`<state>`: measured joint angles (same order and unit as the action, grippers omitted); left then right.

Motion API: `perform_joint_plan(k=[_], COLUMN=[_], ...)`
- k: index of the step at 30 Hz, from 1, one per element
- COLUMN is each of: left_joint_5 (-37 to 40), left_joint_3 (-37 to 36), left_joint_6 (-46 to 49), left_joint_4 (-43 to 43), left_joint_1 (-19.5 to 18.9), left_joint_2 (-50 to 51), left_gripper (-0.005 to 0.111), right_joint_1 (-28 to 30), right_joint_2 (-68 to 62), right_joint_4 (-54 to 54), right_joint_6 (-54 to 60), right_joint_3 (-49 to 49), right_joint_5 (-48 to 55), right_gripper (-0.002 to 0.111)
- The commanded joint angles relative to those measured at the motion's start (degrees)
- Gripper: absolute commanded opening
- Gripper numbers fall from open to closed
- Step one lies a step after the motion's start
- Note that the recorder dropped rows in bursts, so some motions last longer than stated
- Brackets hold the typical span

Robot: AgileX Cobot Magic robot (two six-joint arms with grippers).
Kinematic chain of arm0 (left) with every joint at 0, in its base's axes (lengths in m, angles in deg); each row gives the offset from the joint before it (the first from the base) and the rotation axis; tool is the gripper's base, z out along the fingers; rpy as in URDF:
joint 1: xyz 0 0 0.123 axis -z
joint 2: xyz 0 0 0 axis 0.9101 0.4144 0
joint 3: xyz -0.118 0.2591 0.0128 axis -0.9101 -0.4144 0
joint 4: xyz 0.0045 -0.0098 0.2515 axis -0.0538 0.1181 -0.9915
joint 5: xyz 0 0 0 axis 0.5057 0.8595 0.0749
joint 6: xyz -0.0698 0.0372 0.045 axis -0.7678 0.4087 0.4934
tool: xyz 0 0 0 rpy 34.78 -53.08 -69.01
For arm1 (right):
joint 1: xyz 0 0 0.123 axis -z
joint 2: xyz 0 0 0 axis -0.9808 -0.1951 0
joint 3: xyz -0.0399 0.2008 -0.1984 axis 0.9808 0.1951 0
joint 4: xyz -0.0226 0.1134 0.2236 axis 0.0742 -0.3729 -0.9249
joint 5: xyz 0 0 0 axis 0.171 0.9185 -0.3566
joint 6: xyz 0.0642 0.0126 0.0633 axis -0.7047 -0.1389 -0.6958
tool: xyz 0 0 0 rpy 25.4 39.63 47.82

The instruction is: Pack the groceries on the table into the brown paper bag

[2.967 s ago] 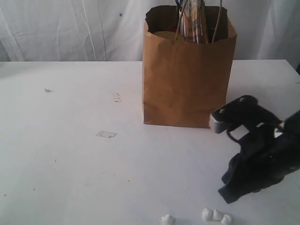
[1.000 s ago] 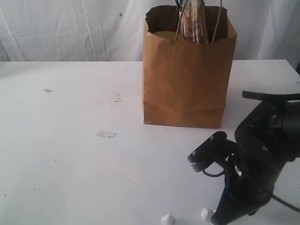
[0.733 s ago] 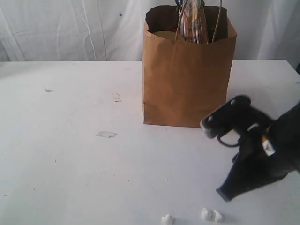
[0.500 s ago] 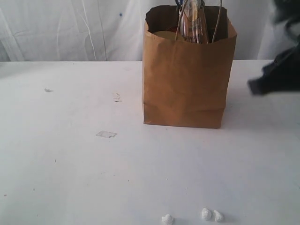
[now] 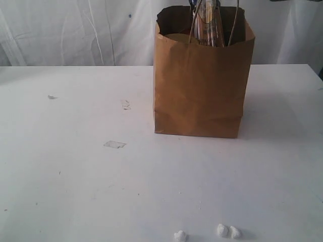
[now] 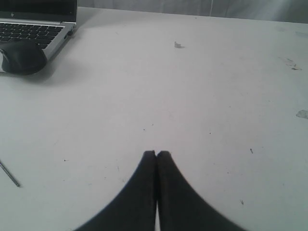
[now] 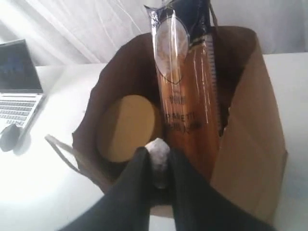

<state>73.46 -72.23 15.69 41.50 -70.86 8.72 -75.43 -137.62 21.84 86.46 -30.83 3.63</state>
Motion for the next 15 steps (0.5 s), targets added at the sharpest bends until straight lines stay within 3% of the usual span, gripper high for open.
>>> perform_joint_plan(k=[1, 8, 15], left_joint_5=[0.21, 0.21, 0.21], left_joint_3=[-0.11, -0.11, -0.11], left_joint_6=[-0.04, -0.04, -0.04], left_joint_4=[0.32, 0.32, 0.32], left_joint_1=[0.30, 0.30, 0.30], left_joint_2=[-0.19, -0.19, -0.19], left_gripper=[0.000, 0.000, 0.000], right_joint_1=[0.70, 0.70, 0.70], right_joint_2=[-3.88, -10.15, -14.45], right_joint_4=[-7.37, -19.53, -24.44], right_joint_6=[12.42, 19.42, 22.15], right_joint_3=[-0.57, -0.57, -0.57], right_joint_5=[2.40, 0.04, -0.12], right_gripper=[0.000, 0.004, 0.040])
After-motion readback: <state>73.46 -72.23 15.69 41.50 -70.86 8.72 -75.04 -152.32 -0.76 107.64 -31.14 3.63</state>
